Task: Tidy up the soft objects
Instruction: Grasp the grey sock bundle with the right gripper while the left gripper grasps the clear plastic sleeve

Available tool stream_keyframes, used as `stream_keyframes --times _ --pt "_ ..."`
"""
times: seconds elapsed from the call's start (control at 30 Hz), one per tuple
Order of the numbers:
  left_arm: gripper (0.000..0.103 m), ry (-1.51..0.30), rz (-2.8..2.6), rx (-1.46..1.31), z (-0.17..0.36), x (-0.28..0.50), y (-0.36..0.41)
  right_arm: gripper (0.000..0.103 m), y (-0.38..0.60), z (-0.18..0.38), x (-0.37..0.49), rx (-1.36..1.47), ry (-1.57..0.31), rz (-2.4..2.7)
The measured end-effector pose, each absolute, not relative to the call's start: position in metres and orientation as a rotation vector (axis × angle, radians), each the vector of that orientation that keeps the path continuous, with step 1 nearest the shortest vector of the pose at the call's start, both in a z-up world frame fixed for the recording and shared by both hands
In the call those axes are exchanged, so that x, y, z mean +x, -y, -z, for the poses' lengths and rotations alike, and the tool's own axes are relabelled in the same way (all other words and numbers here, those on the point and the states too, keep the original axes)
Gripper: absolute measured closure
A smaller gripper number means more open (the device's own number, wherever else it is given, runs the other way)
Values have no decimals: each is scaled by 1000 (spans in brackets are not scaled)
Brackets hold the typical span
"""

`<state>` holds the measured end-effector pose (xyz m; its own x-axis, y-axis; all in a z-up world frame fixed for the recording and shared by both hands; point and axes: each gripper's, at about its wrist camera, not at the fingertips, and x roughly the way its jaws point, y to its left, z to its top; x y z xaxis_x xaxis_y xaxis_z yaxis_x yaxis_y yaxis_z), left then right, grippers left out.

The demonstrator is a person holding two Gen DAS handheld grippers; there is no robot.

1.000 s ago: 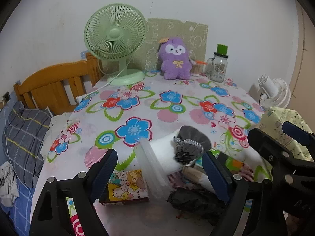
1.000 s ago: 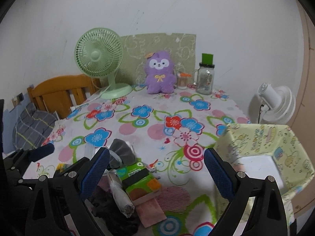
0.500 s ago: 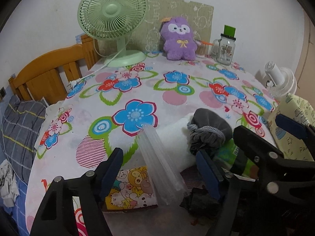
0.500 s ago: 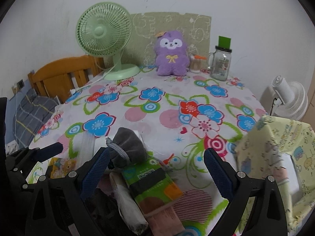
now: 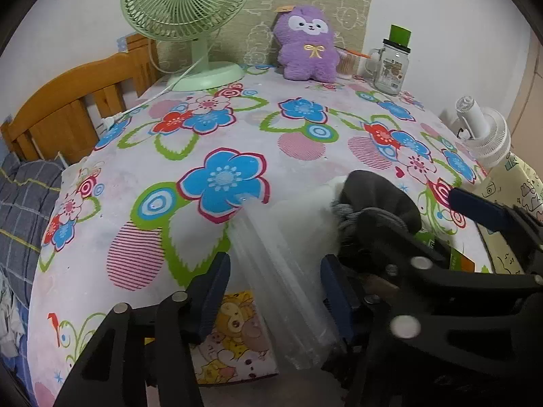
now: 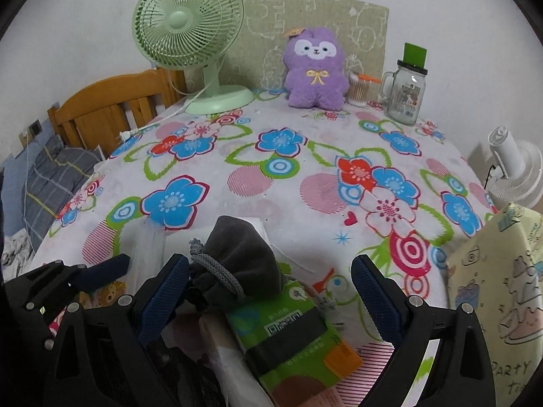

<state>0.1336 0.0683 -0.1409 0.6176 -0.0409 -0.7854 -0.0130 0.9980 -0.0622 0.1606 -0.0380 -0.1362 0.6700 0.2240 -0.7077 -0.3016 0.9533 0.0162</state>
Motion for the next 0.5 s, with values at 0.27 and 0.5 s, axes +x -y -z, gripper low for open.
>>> stream_keyframes --times 0.27,0.5 --pt "70 -901 58 -65 141 134 -62 34 31 141 162 -76 -820 -373" --pt "82 -888 55 -52 137 130 -58 49 31 139 157 -59 -826 -405"
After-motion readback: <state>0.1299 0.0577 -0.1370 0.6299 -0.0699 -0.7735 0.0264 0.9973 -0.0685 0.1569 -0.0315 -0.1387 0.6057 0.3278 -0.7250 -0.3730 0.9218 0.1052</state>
